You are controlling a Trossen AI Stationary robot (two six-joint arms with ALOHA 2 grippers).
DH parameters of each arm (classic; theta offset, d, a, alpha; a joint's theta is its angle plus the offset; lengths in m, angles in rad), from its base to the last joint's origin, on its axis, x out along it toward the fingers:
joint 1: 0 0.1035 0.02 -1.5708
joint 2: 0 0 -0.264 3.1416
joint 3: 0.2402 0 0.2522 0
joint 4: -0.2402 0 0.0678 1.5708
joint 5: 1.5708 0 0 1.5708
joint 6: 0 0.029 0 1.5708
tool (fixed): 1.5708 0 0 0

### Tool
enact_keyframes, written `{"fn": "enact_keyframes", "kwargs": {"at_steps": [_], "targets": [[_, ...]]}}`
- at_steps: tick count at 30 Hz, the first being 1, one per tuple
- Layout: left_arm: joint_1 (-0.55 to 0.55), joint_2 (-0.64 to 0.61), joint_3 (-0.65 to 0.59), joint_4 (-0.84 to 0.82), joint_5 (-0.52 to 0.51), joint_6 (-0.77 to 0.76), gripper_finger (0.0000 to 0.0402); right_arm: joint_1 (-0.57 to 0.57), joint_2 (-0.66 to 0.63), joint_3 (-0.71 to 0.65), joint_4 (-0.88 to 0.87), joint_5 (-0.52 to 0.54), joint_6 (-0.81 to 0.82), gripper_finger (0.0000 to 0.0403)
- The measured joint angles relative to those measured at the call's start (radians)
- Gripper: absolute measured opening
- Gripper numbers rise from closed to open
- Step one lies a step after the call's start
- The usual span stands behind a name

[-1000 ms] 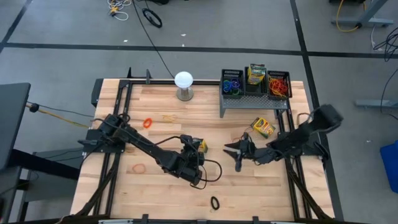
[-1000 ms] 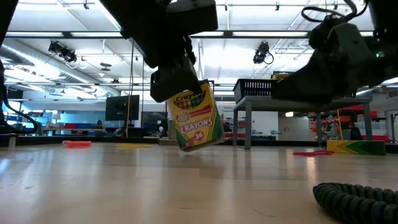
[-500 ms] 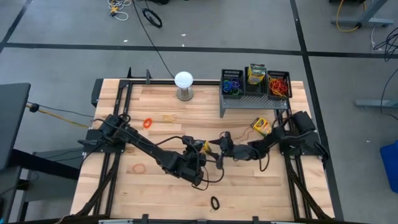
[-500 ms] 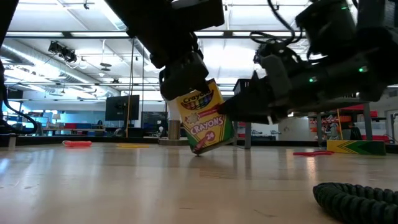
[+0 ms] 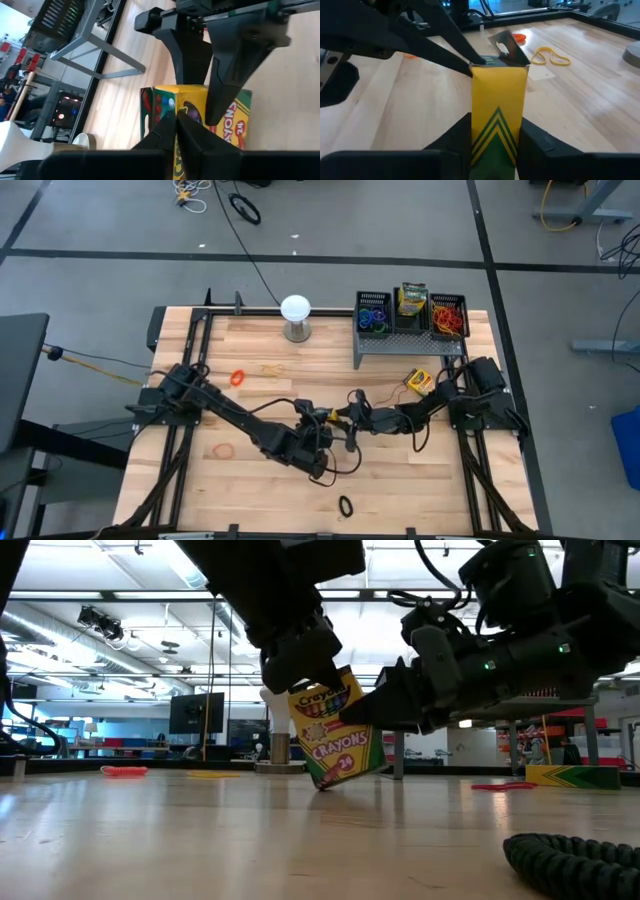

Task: Pick & Place Office Desk Supplies
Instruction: Put the yellow crayon box into the middle black basket on the shelf

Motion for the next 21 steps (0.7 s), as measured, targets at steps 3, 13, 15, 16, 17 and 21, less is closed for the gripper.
{"fn": "enact_keyframes", "kwargs": {"at_steps": [3, 13, 15, 16, 17, 21], "targets": [[-0.013, -0.004, 0.000, -0.004, 0.015, -0.010, 0.0050, 0.007, 0.000, -0.006, 0.005, -0.002, -0.030, 0.0104], [-0.138, -0.061, 0.000, -0.045, 0.000, -0.107, 0.0176, 0.061, 0.000, -0.185, 0.242, 0.026, -0.078, 0.0123], [-0.154, -0.061, -0.001, -0.063, -0.004, -0.124, 0.0183, 0.076, 0.000, -0.232, 0.318, 0.039, -0.101, 0.0115], [-0.159, -0.061, -0.008, -0.054, -0.004, -0.135, 0.0184, 0.083, 0.000, -0.254, 0.349, 0.051, -0.108, 0.0112], [-0.161, -0.063, -0.027, -0.032, -0.002, -0.139, 0.0182, 0.087, 0.000, -0.275, 0.368, 0.055, -0.115, 0.0111], [-0.147, -0.066, -0.145, 0.112, 0.055, -0.131, 0.0157, 0.088, 0.000, -0.332, 0.399, 0.066, -0.114, 0.0112]]}}
